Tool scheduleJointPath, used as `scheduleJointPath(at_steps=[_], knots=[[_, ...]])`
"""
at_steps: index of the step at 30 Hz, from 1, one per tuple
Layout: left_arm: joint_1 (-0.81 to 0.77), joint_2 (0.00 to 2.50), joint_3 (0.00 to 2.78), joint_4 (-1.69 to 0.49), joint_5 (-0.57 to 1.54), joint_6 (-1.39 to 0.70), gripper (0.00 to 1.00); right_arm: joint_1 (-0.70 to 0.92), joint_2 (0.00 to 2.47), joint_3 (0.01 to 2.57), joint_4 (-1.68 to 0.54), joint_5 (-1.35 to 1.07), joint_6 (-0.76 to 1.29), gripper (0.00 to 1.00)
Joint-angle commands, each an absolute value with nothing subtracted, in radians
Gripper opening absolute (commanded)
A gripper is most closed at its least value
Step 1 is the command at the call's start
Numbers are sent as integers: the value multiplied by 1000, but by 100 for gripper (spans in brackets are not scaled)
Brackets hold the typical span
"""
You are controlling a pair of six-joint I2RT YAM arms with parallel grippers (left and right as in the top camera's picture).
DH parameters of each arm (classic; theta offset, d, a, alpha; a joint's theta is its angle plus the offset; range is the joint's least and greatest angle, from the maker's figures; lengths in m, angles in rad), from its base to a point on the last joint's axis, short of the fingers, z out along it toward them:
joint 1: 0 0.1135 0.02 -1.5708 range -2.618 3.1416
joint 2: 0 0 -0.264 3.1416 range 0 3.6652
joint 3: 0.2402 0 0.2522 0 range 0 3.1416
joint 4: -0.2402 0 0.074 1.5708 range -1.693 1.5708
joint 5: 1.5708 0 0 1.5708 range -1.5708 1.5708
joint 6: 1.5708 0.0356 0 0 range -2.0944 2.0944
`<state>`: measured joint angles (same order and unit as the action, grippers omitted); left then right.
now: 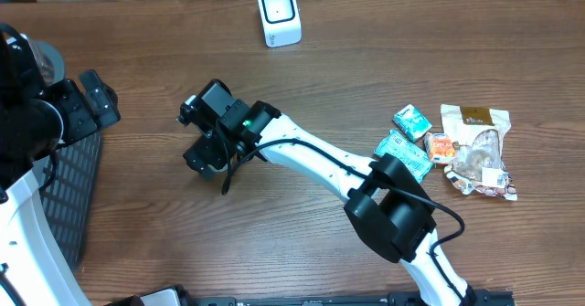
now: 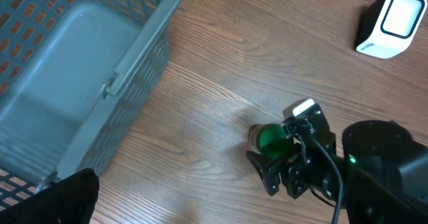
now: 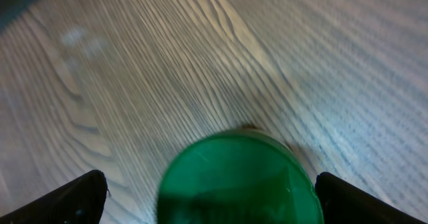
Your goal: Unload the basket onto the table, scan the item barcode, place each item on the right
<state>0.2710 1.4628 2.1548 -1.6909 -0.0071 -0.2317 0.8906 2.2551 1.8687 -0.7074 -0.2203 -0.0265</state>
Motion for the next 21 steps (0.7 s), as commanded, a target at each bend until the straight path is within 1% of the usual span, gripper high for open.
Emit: scheduleJointPath(at_steps=[1,9,12,17,21], knots=[[274,1466,2160,-1689,-3,-213,100,889,2258,1866,-716,-218,-34,100],[274,1466,2160,-1689,-3,-213,100,889,2289,1865,-735,-218,-35,99],[274,1466,2160,-1689,-3,-213,100,889,2295,1865,-728,-205,-35,93],[274,1466,2160,-1689,-3,-213,100,889,2295,1865,-724,-192,-35,75],[274,1466,2160,-1689,-3,-213,100,889,2295,1865,-732,-192,-35,73]])
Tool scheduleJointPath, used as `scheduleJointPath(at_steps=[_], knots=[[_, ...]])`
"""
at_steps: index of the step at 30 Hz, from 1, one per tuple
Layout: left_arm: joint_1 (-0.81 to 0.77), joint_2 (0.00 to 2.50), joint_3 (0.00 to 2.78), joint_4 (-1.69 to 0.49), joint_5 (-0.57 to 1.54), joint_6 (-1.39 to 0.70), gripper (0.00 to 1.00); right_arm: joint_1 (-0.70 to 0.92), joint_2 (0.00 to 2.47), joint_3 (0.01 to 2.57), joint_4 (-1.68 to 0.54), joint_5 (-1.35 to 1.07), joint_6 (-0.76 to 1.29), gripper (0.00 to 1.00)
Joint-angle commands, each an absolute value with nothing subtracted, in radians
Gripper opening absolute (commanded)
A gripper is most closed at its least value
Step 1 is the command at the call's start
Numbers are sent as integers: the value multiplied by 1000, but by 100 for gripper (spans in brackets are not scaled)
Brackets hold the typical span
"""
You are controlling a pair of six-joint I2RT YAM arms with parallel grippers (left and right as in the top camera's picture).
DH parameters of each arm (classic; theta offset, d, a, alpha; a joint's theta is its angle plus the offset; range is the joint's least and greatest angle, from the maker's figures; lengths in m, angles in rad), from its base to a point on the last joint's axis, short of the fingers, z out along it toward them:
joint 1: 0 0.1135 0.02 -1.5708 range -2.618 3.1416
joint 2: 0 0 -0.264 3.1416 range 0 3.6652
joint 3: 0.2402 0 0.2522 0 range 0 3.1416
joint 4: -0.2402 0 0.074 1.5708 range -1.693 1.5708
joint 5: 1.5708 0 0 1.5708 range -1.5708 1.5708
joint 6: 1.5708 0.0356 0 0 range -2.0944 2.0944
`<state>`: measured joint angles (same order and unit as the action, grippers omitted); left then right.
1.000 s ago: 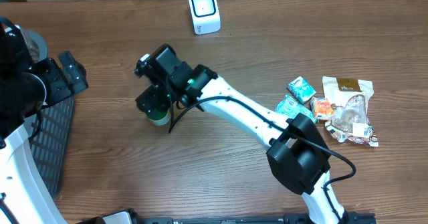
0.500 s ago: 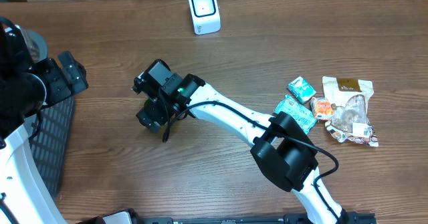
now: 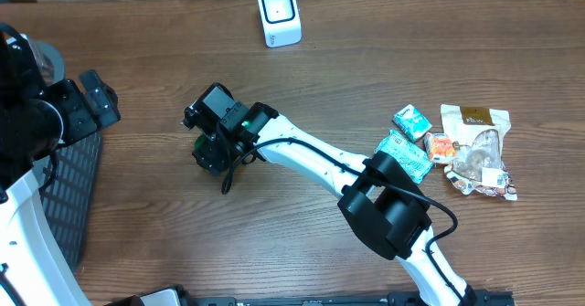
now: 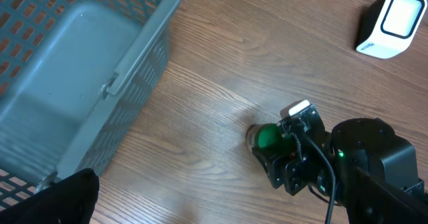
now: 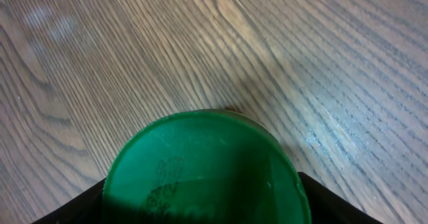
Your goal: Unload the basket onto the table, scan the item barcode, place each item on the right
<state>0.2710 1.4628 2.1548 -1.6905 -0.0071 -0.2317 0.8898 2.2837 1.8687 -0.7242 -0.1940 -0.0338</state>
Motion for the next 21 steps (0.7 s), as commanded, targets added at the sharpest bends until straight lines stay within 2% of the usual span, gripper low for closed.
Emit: scheduleJointPath(at_steps=[1,9,21], knots=[[274,1466,2160,-1689,-3,-213,100,889,2295,1865,-734,-192,-35,73],[274,1466,2160,-1689,-3,-213,100,875,2247,1868,-797,-191,-38,74],[274,1466,2160,-1689,-3,-213,100,850,2090,1868,-1191,-175,-369,73]])
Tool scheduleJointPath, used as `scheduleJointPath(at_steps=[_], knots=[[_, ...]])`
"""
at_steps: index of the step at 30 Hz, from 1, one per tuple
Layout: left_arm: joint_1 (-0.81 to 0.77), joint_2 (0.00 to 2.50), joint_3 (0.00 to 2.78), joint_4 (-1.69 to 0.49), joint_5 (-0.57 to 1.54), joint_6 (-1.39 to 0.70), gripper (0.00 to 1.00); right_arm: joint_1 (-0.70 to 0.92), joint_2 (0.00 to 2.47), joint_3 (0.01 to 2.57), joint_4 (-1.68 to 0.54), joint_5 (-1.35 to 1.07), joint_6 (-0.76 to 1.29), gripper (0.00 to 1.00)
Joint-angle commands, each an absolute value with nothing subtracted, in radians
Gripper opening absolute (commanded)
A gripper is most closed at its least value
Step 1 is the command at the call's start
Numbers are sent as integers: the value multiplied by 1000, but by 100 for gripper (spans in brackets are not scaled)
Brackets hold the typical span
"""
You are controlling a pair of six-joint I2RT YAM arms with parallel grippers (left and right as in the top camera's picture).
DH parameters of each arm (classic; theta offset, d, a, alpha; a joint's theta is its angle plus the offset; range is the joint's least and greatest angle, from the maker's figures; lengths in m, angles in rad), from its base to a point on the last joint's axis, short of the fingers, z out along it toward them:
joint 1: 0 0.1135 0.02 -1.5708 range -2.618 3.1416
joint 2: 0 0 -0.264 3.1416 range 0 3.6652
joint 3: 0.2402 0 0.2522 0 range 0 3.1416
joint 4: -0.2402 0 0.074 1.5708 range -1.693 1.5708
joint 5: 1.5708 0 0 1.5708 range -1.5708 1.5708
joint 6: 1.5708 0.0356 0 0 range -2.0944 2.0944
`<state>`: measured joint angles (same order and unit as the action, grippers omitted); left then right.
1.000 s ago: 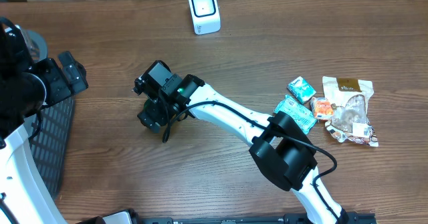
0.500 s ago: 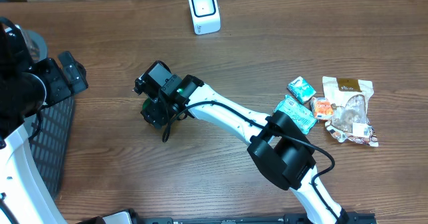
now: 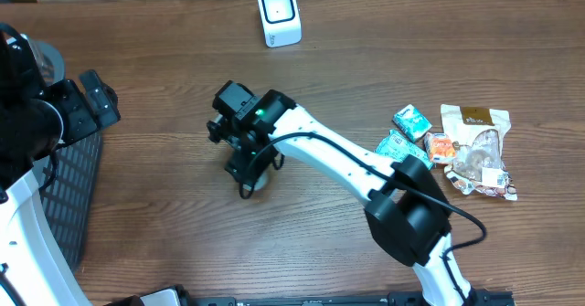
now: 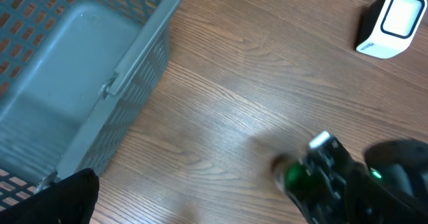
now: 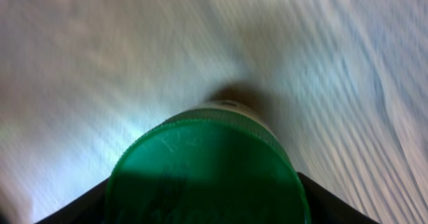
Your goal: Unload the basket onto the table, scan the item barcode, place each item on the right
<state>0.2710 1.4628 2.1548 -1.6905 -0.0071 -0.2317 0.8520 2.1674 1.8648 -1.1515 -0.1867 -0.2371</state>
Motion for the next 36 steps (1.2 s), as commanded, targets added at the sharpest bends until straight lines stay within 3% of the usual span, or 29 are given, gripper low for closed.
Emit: scheduleJointPath(at_steps=[1,6,16,19,20,22,27,32,36], knots=[[274,1466,2160,-1689,-3,-213,100,850,2090,1866,-1221,-157,-379,73],[274,1466,2160,-1689,-3,-213,100,839,2091,1835,-1246,-39,-379,73],[274,1466,2160,-1689,-3,-213,100,761,2091,1739,-1131,-42,-402,73],[274,1466,2160,-1689,-3,-213,100,740,2089,1750,-1150,-83,-389,84],[274,1466,2160,-1689,-3,-213,100,739,2087,1764,-1164,-104,-386,96],[274,1466,2160,-1689,-3,-213,100,739,2081,1794,-1177,-106,-332,100],[274,1466,2160,-1689,-3,-213,100,739,2059,1872,-1187,-105,-83,100],[274,1466,2160,-1689,-3,-213,100,739,2054,1889,-1223,-91,561,100],[274,1466,2160,-1689,-3,-213,100,743,2059,1855,-1213,-91,770,100]])
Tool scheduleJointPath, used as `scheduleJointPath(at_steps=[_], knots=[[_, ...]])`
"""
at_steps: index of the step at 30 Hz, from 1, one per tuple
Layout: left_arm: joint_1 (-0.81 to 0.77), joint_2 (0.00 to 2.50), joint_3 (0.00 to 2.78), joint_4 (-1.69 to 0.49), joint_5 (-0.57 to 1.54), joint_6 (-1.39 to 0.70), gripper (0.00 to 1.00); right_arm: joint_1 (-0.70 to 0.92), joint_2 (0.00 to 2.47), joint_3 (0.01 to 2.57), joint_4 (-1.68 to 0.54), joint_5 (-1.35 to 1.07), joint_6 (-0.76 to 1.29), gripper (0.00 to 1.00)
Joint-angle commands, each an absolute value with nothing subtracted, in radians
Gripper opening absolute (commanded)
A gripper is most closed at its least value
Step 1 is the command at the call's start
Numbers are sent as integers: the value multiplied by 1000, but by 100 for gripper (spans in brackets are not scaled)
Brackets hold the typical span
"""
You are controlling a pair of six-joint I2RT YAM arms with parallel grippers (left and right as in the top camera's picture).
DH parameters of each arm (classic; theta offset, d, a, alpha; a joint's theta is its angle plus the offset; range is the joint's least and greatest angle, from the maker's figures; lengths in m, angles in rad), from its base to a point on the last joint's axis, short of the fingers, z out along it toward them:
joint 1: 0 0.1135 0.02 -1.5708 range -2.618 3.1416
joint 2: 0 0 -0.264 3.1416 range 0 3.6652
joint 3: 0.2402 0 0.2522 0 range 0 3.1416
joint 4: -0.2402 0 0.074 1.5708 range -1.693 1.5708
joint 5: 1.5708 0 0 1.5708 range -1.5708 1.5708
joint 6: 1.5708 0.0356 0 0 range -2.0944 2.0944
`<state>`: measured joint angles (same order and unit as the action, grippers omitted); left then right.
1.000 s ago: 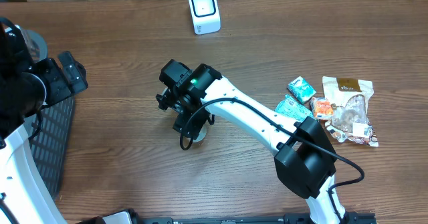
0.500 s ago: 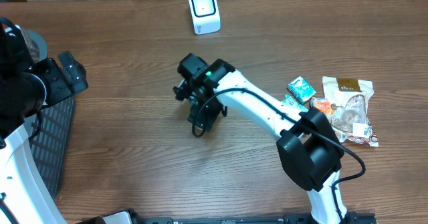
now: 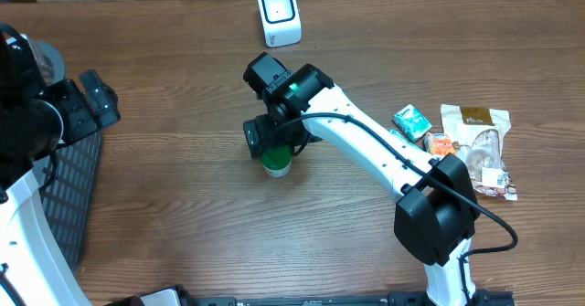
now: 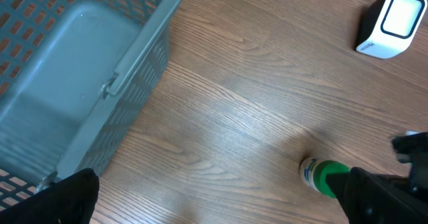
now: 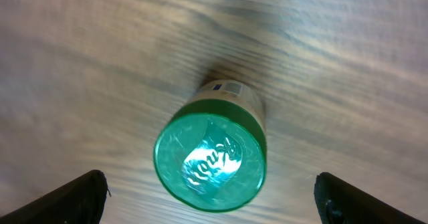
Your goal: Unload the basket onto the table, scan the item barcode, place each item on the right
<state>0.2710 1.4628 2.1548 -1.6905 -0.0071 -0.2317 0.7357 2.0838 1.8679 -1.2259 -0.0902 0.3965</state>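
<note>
A small bottle with a green lid point(image 3: 276, 165) stands upright on the wooden table point(image 3: 164, 233), in front of the white scanner point(image 3: 279, 14). My right gripper point(image 3: 272, 142) hangs over it, open. In the right wrist view the green lid point(image 5: 209, 162) sits between the widely spread fingertips point(image 5: 73, 198), untouched, and a barcode label point(image 5: 224, 87) shows on the bottle's far side. My left gripper point(image 4: 224, 200) is open and empty at the far left; its view catches the bottle point(image 4: 324, 175) and the scanner point(image 4: 391, 23).
A grey plastic basket point(image 4: 67, 70) stands at the table's left edge, under my left arm. Several snack packets point(image 3: 475, 151) and small teal packs point(image 3: 407, 146) lie at the right. My right arm stretches diagonally across the middle.
My right gripper was shut on the green-lidded bottle left of centre. Now it is open, and the bottle stands free on the table a little further right, nearer the scanner. The left arm is unchanged.
My right gripper stood open around the bottle at the table's left-centre, then shut on its lid. Then it held the bottle further right. Now the bottle stands in front of the scanner and the gripper is open above it.
</note>
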Motion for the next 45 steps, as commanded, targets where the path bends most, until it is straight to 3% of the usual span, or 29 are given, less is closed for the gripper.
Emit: scheduleJointPath(at_steps=[1,18,24,29,36,41,45], knots=[[274,1466,2160,-1689,-3,-213,100,744,2062,1845,-1207,-91,796,100],[274,1466,2160,-1689,-3,-213,100,783,2080,1716,-1082,-75,891,93],[274,1466,2160,-1689,-3,-213,100,792,2080,1692,-1056,-19,890,85],[274,1466,2160,-1689,-3,-213,100,792,2080,1689,-1081,31,862,69],[274,1466,2160,-1689,-3,-213,100,790,2080,1689,-1073,33,554,68],[274,1466,2160,-1689,-3,-213,100,790,2080,1689,-1075,33,159,64],[274,1466,2160,-1689,-3,-213,100,790,2080,1689,-1107,33,-228,72]])
